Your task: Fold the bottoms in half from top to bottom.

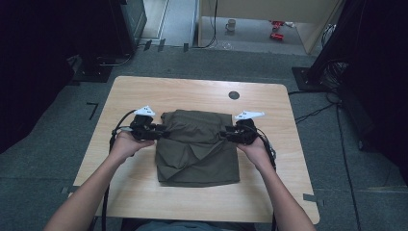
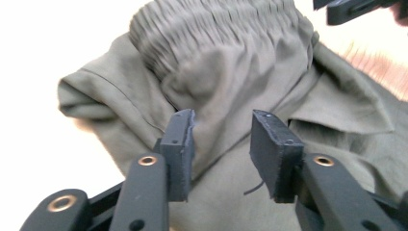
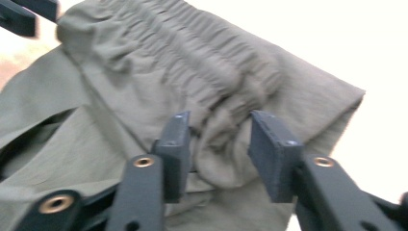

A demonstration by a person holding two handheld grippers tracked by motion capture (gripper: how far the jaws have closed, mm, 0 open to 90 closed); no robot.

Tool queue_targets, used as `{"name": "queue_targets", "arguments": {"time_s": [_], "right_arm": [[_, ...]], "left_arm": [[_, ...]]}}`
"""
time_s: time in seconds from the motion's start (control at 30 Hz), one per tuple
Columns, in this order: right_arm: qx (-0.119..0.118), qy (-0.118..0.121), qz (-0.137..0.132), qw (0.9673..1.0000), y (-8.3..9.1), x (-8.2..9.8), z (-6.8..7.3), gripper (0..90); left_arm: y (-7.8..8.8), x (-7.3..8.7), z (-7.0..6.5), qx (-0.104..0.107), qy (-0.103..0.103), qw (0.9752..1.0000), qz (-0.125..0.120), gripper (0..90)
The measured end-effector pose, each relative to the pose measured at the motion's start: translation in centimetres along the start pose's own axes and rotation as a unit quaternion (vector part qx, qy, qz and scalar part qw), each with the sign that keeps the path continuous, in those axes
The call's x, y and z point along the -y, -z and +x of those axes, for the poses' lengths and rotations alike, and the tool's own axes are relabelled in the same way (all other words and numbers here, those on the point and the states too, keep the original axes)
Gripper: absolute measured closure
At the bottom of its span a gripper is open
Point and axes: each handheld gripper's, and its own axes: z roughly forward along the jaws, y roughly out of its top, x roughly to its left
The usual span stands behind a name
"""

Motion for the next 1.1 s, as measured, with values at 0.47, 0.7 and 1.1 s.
{"name": "queue_targets", "arguments": {"time_s": [0.47, 0.7, 1.1], "right_arm": [[0.045, -0.039, 0.018, 0.9981, -2.9, -2.2, -2.9, 88.7], [0.045, -0.058, 0.030, 0.9969, -4.8, -2.3, -3.6, 89.9], [0.040, -0.067, 0.041, 0.9961, -6.4, -1.6, -4.3, 90.0]], "left_arm": [[-3.3, -3.6, 4.2, -0.017, 0.021, 0.9993, 0.027, 90.0], [-5.4, -4.3, 5.1, -0.017, 0.031, 0.9985, 0.041, 90.0], [-8.4, -3.1, 5.8, -0.003, 0.047, 0.9969, 0.062, 90.0]]}}
